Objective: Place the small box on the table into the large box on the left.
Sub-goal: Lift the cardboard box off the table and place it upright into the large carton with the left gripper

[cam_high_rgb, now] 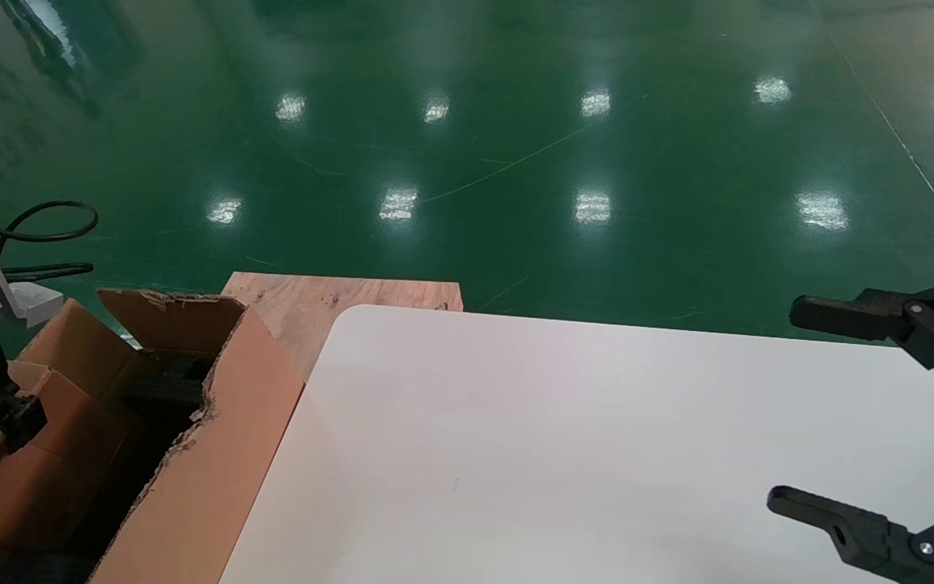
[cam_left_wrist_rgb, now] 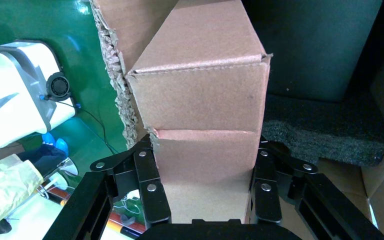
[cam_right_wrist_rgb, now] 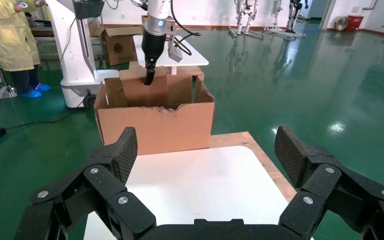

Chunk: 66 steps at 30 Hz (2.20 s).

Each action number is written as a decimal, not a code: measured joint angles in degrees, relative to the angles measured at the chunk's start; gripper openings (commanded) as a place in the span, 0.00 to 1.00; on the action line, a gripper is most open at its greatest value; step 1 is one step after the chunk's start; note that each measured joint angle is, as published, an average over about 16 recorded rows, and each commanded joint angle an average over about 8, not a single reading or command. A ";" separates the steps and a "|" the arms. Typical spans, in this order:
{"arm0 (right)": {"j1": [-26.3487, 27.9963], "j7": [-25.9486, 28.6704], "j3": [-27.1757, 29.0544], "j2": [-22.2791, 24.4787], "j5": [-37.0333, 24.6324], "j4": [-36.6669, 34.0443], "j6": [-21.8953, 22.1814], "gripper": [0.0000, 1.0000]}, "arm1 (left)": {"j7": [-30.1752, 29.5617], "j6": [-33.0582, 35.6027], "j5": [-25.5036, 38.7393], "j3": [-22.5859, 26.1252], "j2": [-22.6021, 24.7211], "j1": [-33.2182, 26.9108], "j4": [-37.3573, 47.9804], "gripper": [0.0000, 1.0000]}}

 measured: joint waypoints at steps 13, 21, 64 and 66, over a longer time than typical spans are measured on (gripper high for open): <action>0.01 -0.02 -0.04 0.02 0.03 0.00 0.02 1.00 | 3.41 -0.38 -1.35 -0.65 1.07 4.84 9.36 0.00; 0.01 -0.03 -0.06 0.02 0.04 0.00 0.03 1.00 | 5.36 -0.90 -2.02 -1.09 1.42 6.76 13.95 0.00; 0.04 -0.09 -0.18 0.07 0.12 0.00 0.08 1.00 | 10.68 -5.23 -7.38 -4.80 -1.24 11.14 21.27 0.00; 0.04 -0.09 -0.19 0.08 0.13 0.00 0.08 1.00 | 11.01 -5.85 -7.29 -4.73 -1.42 11.31 21.40 0.00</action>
